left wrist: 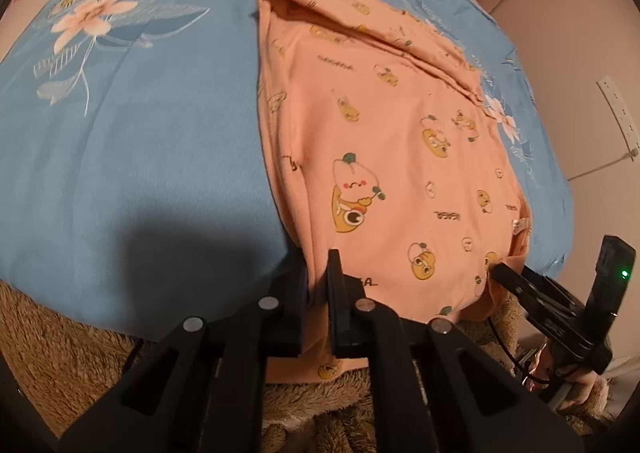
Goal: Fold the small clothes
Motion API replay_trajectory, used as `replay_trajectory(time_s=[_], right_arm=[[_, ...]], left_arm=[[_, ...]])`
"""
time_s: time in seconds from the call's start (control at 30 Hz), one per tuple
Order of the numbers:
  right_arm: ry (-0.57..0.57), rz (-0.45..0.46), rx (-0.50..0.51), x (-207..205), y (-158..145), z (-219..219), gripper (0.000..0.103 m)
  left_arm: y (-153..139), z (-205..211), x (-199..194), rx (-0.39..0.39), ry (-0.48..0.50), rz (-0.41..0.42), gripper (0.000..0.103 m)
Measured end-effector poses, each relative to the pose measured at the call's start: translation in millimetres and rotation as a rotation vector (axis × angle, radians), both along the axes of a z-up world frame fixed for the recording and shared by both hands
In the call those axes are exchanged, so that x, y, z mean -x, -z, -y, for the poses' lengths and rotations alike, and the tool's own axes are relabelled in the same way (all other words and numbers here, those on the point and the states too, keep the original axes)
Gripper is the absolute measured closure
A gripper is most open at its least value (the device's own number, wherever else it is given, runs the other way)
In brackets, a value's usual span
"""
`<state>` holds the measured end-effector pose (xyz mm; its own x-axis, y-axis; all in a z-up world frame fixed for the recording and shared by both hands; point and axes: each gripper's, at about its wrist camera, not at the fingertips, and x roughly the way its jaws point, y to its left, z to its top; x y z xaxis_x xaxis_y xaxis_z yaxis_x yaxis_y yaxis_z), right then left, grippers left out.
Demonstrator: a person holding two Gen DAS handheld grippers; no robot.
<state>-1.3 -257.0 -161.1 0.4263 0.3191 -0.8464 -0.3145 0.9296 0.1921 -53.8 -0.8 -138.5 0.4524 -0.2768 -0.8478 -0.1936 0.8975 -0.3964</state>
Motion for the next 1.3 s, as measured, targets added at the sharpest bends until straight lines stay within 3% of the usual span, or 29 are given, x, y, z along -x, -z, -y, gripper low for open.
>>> replay_trajectory(time_s=[0.07, 0.27, 0.43, 0.6, 0.77, 0.9, 1.03, 1.07, 1.1, 1.13, 1.17, 1.2, 1.23, 1.27, 1.3], right_arm=[[-0.009, 0.019, -0.019, -1.0, -7.0, 2.4, 0.091], [-0.02, 0.035, -0.201, -16.1, -32.9, 23.1, 0.092], [0.019, 0.054, -0.306, -46.0, -48.1, 28.6, 0.092], [0.063, 0.031, -0.326, -84.6, -39.7, 24.5, 0.092], [0.103, -0.001, -0.279, -116.1, -22.7, 13.5, 0.092], [0.116, -0.037, -0.252, -125.7, -5.2, 11.2, 0.092], [0.122, -0.026, -0.266, -124.5, -5.1, 14.6, 0.092], [0.125, -0.031, -0.278, -124.1, -7.1, 17.6, 0.092], [0.125, -0.032, -0.282, -123.6, -8.8, 19.7, 0.088], [0.124, -0.023, -0.279, -121.7, -12.1, 22.1, 0.085], [0.123, -0.006, -0.269, -119.3, -15.9, 23.9, 0.075], [0.124, 0.019, -0.256, -114.8, -21.1, 27.0, 0.059], [0.133, 0.038, -0.239, -110.0, -25.3, 30.0, 0.052], [0.137, 0.045, -0.231, -107.5, -27.1, 31.8, 0.045], [0.137, 0.053, -0.224, -102.7, -29.7, 34.6, 0.045]], left_arm=[[-6.7, -2.5, -1.8, 0.027, 0.0, 0.021, 0.098], [-44.5, -13.5, -18.7, 0.098, -0.002, 0.129, 0.098], [-51.8, -33.2, -54.8, 0.158, -0.029, 0.13, 0.097], [-34.8, -44.8, -99.6, 0.16, -0.041, 0.075, 0.097], [-13.7, -48.1, -129.6, 0.145, -0.056, 0.029, 0.095], [1.4, -45.2, -136.9, 0.117, -0.042, 0.011, 0.093], [-2.9, -45.9, -134.1, 0.109, -0.023, 0.022, 0.092], [-7.3, -47.9, -130.8, 0.108, -0.026, 0.021, 0.088], [-9.7, -49.7, -127.0, 0.107, -0.034, 0.024, 0.085], [-13.2, -52.0, -121.4, 0.105, -0.043, 0.034, 0.074], [-16.5, -53.1, -116.1, 0.102, -0.047, 0.044, 0.065], [-19.6, -53.2, -109.7, 0.092, -0.043, 0.051, 0.062], [-21.2, -51.9, -104.6, 0.085, -0.034, 0.054, 0.058], [-22.7, -50.3, -97.5, 0.073, -0.016, 0.055, 0.056], [-22.5, -48.8, -93.7, 0.061, -0.009, 0.053, 0.055]])
